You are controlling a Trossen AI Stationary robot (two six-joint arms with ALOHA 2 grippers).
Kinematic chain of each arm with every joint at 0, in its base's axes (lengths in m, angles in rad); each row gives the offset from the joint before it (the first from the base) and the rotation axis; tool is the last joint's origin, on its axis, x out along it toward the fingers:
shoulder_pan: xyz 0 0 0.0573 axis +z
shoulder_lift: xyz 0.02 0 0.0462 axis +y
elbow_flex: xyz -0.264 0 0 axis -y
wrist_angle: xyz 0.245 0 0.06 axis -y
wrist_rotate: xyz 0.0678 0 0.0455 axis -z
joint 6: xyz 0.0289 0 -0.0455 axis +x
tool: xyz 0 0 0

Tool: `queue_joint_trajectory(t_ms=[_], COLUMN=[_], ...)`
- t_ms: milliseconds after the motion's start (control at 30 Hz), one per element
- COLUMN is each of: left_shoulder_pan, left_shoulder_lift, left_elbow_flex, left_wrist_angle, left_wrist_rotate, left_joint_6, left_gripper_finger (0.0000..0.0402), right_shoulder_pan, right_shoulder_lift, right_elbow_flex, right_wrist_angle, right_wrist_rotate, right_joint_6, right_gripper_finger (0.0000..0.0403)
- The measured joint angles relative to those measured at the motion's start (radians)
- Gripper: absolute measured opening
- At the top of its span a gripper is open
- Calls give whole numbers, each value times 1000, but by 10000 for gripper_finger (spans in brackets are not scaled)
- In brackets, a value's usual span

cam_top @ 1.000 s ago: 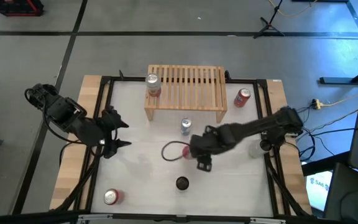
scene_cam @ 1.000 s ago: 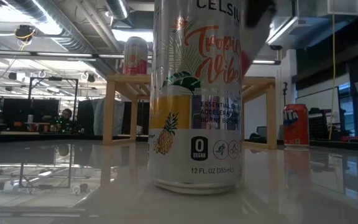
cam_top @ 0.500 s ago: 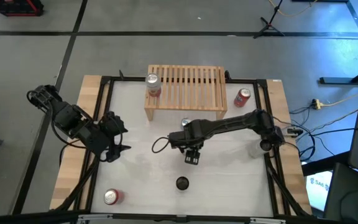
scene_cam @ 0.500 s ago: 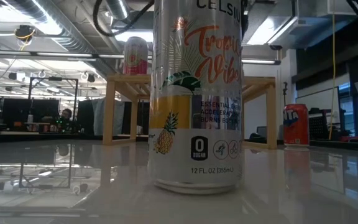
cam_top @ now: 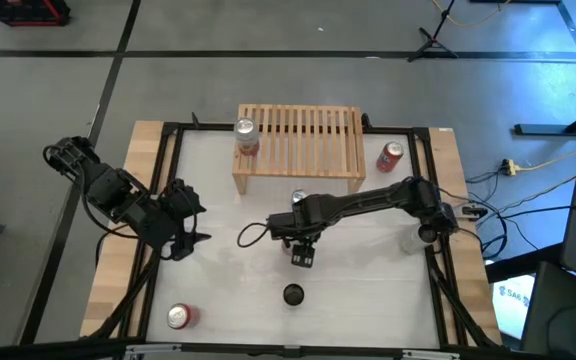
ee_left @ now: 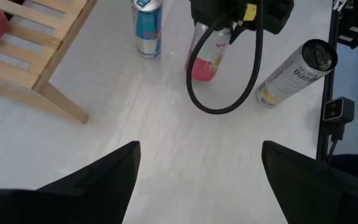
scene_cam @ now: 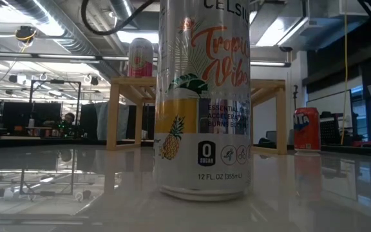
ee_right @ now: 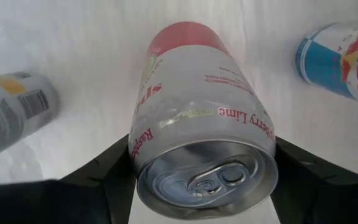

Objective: Place canned beverage on shelf
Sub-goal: Put the pink soda can on the shelf aligned with the other pink soda can

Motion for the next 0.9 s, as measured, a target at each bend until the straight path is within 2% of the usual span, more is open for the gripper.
queue_joint_trajectory(t_ms=[133,533,700,767,900], left_shoulder_pan=[0,0,0,0,0], left_shoulder_lift=[0,0,0,0,0], left_elbow_flex=[0,0,0,0,0], left_wrist_angle=[0,0,0,1,3], left_wrist_rotate=[-1,-22,-23,-23,-23], left_joint_6=[0,7,7,7,7], left_gripper_finger=[325,325,325,325,325], right_shoulder_pan=[1,-1,0,0,0], right_shoulder_lift=[10,30,44,44,46], right_elbow_flex=[3,63,61,60,61], right_wrist_angle=[-24,-150,-100,-82,-31], right_wrist_rotate=[-36,-39,-39,-39,-37], right_joint_6=[-1,4,0,0,-2], right_gripper_finger=[266,266,266,285,353])
